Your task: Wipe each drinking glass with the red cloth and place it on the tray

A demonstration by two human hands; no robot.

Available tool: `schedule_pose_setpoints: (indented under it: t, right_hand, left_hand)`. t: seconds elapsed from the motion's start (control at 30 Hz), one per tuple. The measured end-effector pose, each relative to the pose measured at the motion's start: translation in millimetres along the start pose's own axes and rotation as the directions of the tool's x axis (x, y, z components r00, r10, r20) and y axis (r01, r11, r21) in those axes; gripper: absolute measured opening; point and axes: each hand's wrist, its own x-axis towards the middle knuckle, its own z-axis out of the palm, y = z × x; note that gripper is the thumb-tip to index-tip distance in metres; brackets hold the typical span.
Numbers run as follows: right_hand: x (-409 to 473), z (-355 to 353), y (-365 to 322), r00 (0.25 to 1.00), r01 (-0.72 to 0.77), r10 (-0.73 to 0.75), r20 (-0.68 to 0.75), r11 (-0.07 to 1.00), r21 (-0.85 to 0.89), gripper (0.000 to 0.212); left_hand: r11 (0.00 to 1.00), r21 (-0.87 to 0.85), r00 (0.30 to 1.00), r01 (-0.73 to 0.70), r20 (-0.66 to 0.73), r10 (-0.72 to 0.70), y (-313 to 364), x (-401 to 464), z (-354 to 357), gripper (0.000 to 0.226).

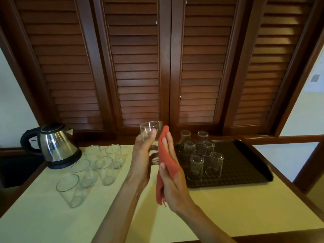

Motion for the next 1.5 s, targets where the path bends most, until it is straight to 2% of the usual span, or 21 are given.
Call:
schedule_pose_setpoints:
  t: [0.07,0.17,0.27,0.33,0.4,0.5,0.57,0.63,0.73,0.83,0.9,1.0,1.07,1.13,1.27,1.33,1.4,1.5]
  right_hand:
    - [10,-4,-4,0.993,-0.088,0.093,-0.068,0.993,0.075,0.08]
    - [37,-13,-16,0.982,-0.092,0.101,-0.157,0.994,0.061,0.061]
    - [28,-4,-10,0.998,0.003,-0.008,-0.064,0.996,-0.087,0.057]
    - [11,-5,9,0.999,0.036,-0.037,-0.016,0.996,-0.087,0.059]
    - [18,-12,11,0.992,-0.091,0.094,-0.085,0.995,0.032,0.061]
    - [38,-21,2,0.975,-0.14,0.138,-0.171,0.99,0.001,0.062]
    - [34,-14,-2,0.992,-0.07,0.061,-0.107,0.994,-0.081,0.063]
    - [17,-11,3,0.999,-0.02,0.018,-0.032,0.996,-0.088,0.062]
    - [17,-18,1,0.993,-0.09,0.09,-0.077,0.996,0.001,0.069]
    - [33,-25,-9,0.99,-0.091,0.09,-0.111,0.996,-0.003,0.064]
    - [28,-17,-13,0.997,-0.046,0.042,-0.057,0.997,-0.059,0.059]
    - [-1,-11,0,0.999,0.037,-0.035,0.031,0.997,-0.074,0.062]
    - [3,-15,-3,0.999,-0.037,0.038,-0.027,0.999,0.028,0.06]
    - [18,-23,-10,0.992,-0.073,0.077,-0.103,0.996,0.041,0.059]
    - [17,-10,-10,0.998,-0.043,0.043,-0.046,0.999,-0.009,0.066]
    - [2,-5,-5,1.0,-0.006,0.006,0.007,1.0,0.004,0.063]
    - [8,-8,-6,0.997,-0.067,0.069,-0.03,0.996,0.061,0.051]
    - [30,-14,-16,0.987,-0.09,0.096,-0.127,0.995,0.047,0.057]
  left_hand:
    - [0.999,-0.017,1.0,-0.027,0.002,0.027,-2,2,0,0.044]
    - [0.999,0.039,0.999,-0.005,0.052,0.003,-9,-5,9,0.052]
    - [1.0,-0.015,1.0,-0.007,-0.005,0.007,-7,3,8,0.037]
    - [0.997,-0.074,0.998,-0.011,-0.062,0.006,-5,7,6,0.038]
    - [0.999,-0.028,0.998,0.024,-0.052,-0.026,-15,3,5,0.043]
    - [0.99,0.014,0.99,0.139,0.005,-0.139,-22,-7,11,0.048]
    - [0.99,0.001,0.989,0.141,0.054,-0.141,-17,-1,9,0.052]
    - [0.998,-0.006,0.996,0.068,0.053,-0.067,-7,8,3,0.05]
    - [0.998,-0.064,1.0,0.025,0.008,-0.024,-5,5,2,0.061]
    - [0.99,-0.094,0.995,0.101,0.032,-0.098,-15,-11,8,0.051]
    - [0.987,-0.11,0.991,0.117,0.078,-0.109,-15,-11,6,0.046]
    - [0.987,-0.146,0.996,0.062,0.071,-0.052,-5,-4,-4,0.055]
    - [0.997,-0.081,0.997,0.02,0.073,-0.014,-7,-4,-6,0.053]
    - [0.999,0.034,0.996,0.027,0.087,-0.03,-14,-11,-4,0.043]
    - [0.999,-0.008,0.999,0.035,0.041,-0.034,-8,-10,-2,0.045]
    - [0.998,0.059,0.999,-0.015,0.052,0.012,-2,-7,-4,0.055]
    - [0.988,0.149,0.994,-0.045,0.106,0.03,-6,-11,-6,0.056]
    - [0.989,0.145,0.993,-0.02,0.114,0.004,-14,-18,-5,0.042]
